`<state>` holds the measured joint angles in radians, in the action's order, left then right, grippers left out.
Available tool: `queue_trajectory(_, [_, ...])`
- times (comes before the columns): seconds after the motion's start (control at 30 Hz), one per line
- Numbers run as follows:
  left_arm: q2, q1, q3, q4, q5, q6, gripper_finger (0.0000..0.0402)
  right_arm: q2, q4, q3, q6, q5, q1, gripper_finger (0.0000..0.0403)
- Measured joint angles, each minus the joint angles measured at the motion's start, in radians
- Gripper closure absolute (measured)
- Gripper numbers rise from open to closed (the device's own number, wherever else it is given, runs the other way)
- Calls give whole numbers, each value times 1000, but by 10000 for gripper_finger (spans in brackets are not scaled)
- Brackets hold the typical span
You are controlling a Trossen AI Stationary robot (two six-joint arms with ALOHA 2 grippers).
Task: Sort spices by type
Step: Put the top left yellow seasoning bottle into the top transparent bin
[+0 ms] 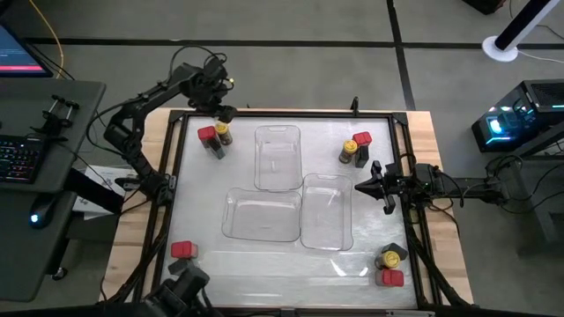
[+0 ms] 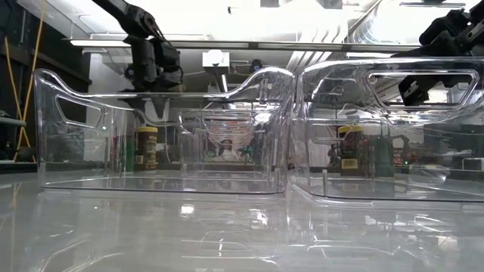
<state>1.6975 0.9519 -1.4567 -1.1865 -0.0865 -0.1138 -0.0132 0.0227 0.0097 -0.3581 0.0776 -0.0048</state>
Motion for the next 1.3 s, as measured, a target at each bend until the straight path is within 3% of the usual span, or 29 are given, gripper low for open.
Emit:
queue_trajectory(0.4, [101,-57,3,-12,24,-40,110,0,0,0,0,0,0,402])
queue_trajectory(0.5, [113,-57,3,-13,70,-58,110,0,0,0,0,0,0,402])
queue_trajectory(1.3, [115,-103,4,-81,73,-103,122,0,0,0,0,0,0,402])
